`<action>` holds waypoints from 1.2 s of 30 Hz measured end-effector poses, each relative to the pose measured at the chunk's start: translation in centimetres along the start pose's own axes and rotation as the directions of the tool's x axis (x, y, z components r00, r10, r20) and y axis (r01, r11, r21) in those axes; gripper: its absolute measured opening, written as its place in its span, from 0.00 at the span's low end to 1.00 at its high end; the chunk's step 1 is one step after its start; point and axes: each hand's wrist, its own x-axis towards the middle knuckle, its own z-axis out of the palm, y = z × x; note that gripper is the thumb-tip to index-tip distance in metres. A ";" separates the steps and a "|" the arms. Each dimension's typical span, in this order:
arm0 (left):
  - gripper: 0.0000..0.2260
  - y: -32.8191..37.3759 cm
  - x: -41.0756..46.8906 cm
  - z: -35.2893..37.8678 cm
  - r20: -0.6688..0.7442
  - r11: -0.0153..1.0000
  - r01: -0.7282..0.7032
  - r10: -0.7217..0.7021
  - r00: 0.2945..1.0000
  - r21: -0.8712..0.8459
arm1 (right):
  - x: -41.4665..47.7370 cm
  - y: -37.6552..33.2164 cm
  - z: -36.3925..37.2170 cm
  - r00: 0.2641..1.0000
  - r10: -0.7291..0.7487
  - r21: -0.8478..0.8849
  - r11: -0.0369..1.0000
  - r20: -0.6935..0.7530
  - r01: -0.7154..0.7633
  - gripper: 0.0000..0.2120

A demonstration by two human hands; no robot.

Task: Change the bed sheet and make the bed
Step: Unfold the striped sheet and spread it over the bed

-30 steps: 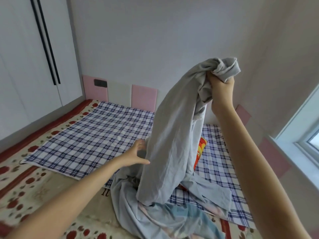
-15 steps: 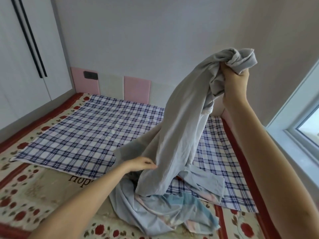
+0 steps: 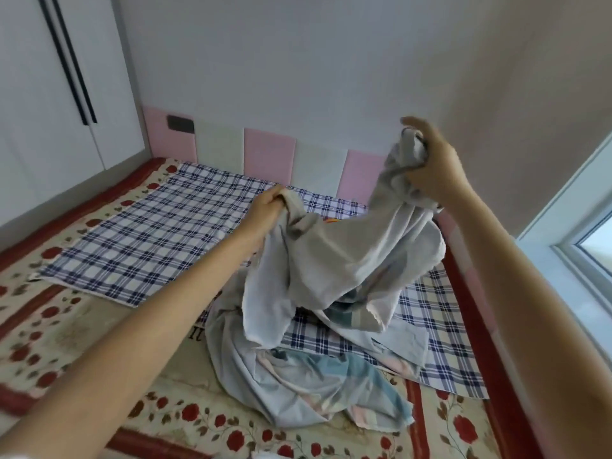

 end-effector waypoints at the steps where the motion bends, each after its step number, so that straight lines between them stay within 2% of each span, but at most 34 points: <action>1: 0.16 1.7 0.3 0.1 0.006 0.998 -0.064 0.064 0.998 0.021 | -0.3 -0.8 0.7 0.978 -0.045 0.016 0.999 0.203 0.043 0.37; 3: 0.17 5.2 0.3 0.8 0.036 0.981 -0.191 0.191 0.981 0.013 | -1.6 -3.0 2.6 0.827 -0.066 0.058 0.998 0.558 0.040 0.39; 4: 0.17 7.0 0.1 1.0 0.047 0.968 -0.249 0.249 0.967 -0.008 | -2.4 -4.3 3.9 0.740 -0.046 0.060 0.998 0.671 0.007 0.36; 5: 0.17 8.4 -0.1 1.3 0.057 0.958 -0.283 0.285 0.957 -0.037 | -3.2 -5.2 5.2 0.675 -0.027 0.057 0.998 0.737 -0.021 0.31; 6: 0.16 9.7 -0.1 1.2 0.062 0.949 -0.311 0.314 0.947 -0.052 | -3.7 -5.7 6.5 0.648 -0.023 0.059 0.998 0.762 -0.034 0.25; 7: 0.15 10.8 0.0 0.8 0.069 0.936 -0.348 0.351 0.934 -0.042 | -4.0 -5.8 7.7 0.666 -0.019 0.046 0.999 0.746 -0.023 0.19; 8: 0.14 11.5 0.1 0.1 0.076 0.921 -0.389 0.389 0.918 -0.016 | -3.9 -5.7 8.4 0.721 -0.005 0.002 1.000 0.693 0.005 0.14; 10: 0.10 12.4 0.3 -2.0 0.086 0.905 -0.419 0.413 0.906 0.067 | -2.9 -5.0 8.5 0.853 0.080 -0.205 0.978 0.516 0.033 0.12; 12: 0.07 12.0 0.5 -4.6 0.093 0.869 -0.428 0.418 0.904 0.250 | -1.7 -4.0 7.6 0.934 0.146 -0.374 0.927 0.327 -0.015 0.11; 13: 0.11 11.5 0.5 -5.8 0.120 0.815 -0.416 0.403 0.907 0.403 | -1.1 -3.5 7.0 0.953 0.157 -0.393 0.919 0.261 -0.043 0.10; 15: 0.20 9.5 0.1 -7.7 0.152 0.671 -0.327 0.307 0.940 0.666 | -0.2 -2.8 5.5 0.978 0.169 -0.250 0.959 0.124 -0.134 0.09; 17: 0.14 6.6 -0.7 -8.8 0.151 0.592 -0.264 0.235 0.960 0.761 | 0.5 -2.8 4.0 0.984 0.178 0.040 0.983 -0.001 -0.178 0.12; 18: 0.08 5.0 -1.1 -9.2 0.123 0.588 -0.217 0.197 0.973 0.779 | 0.7 -3.1 3.4 0.986 0.157 0.141 0.979 -0.049 -0.149 0.13; 20: 0.12 1.1 -1.5 -9.9 0.027 0.597 -0.079 0.095 0.995 0.798 | 0.9 -3.9 2.7 0.982 0.145 0.304 0.947 -0.120 -0.102 0.11; 22: 0.09 -2.6 -2.0 -10.8 0.006 0.656 0.053 -0.088 0.996 0.753 | 1.0 -4.7 2.5 0.964 0.209 0.497 0.862 -0.164 -0.102 0.06; 23: 0.08 -3.9 -2.6 -10.9 0.043 0.697 0.110 -0.198 0.979 0.708 | 1.0 -5.0 2.6 0.956 0.236 0.577 0.811 -0.174 -0.095 0.05; 24: 0.12 -4.8 -3.3 -10.8 0.071 0.718 0.183 -0.308 0.949 0.672 | 1.1 -5.0 2.6 0.950 0.251 0.620 0.780 -0.185 -0.086 0.04; 26: 0.17 -5.4 -4.5 -10.0 0.083 0.743 0.266 -0.396 0.915 0.614 | 1.4 -4.8 2.9 0.953 0.232 0.628 0.775 -0.194 -0.061 0.07; 30: 0.17 -2.4 -5.6 -7.0 -0.053 0.853 0.294 -0.301 0.952 0.431 | 1.6 -4.0 4.7 0.985 0.137 0.532 0.845 -0.104 -0.061 0.04; 33: 0.16 1.7 -5.8 -5.1 0.015 0.929 0.170 -0.185 0.983 0.329 | 0.3 -4.1 6.2 0.998 0.043 0.546 0.836 0.044 -0.060 0.14; 34: 0.16 3.2 -6.1 -4.5 0.030 0.937 0.114 -0.131 0.991 0.330 | -0.4 -4.5 6.5 0.988 -0.042 0.571 0.820 0.145 -0.049 0.16; 36: 0.15 5.3 -7.1 -4.5 0.000 0.944 0.056 -0.059 0.998 0.325 | -2.1 -6.1 7.8 0.874 -0.227 0.592 0.802 0.429 -0.083 0.20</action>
